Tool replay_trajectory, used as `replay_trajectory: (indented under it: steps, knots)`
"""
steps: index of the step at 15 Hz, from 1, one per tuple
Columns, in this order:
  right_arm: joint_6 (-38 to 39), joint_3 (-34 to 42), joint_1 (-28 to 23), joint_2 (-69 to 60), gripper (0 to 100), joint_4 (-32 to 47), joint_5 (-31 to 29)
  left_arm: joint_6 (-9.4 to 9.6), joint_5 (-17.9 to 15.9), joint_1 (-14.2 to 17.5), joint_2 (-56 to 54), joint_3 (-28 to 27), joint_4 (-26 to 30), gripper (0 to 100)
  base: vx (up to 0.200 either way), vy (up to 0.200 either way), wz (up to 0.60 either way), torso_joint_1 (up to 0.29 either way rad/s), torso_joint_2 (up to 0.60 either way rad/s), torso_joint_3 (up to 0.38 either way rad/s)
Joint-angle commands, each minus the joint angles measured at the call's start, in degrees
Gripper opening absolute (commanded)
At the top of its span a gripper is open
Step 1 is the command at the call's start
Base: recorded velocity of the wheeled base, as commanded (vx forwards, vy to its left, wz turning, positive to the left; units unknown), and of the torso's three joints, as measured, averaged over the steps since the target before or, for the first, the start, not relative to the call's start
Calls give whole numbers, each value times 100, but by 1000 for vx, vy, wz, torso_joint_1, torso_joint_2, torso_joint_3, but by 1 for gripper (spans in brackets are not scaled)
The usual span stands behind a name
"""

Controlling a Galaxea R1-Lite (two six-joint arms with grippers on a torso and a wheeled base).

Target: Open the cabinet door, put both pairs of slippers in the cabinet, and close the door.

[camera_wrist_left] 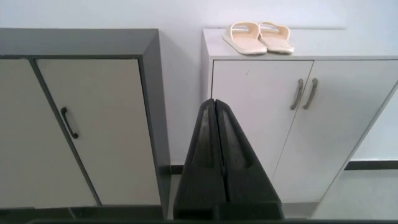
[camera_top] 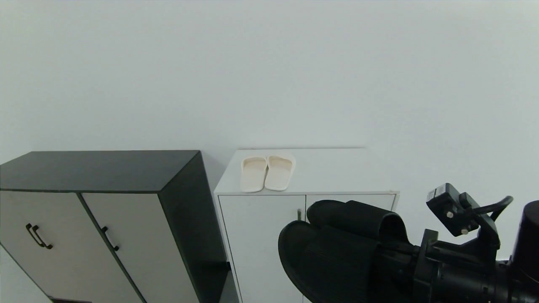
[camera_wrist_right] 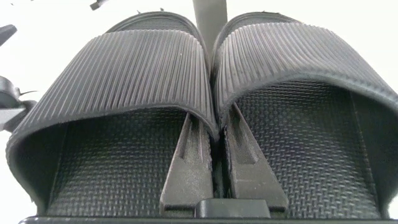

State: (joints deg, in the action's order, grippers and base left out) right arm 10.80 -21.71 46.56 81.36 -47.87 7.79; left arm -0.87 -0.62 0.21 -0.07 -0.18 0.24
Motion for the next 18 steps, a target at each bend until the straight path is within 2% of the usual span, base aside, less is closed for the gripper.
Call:
replay_trajectory:
  steps: [1, 10, 18]
  knots:
    - [1, 53, 3, 11, 0, -12, 74, -1, 1, 6, 7, 1, 2, 0, 0, -200, 0, 17, 7, -7]
    - [-8, 150, -6, 55, 0, -20, 109, -1, 1, 6, 7, 1, 2, 0, 0, -200, 0, 4, 1, 3]
    - [-17, 176, -15, 73, 0, -12, 91, -1, 1, -3, 7, 1, 2, 0, 0, 0, 0, 0, 0, 0]
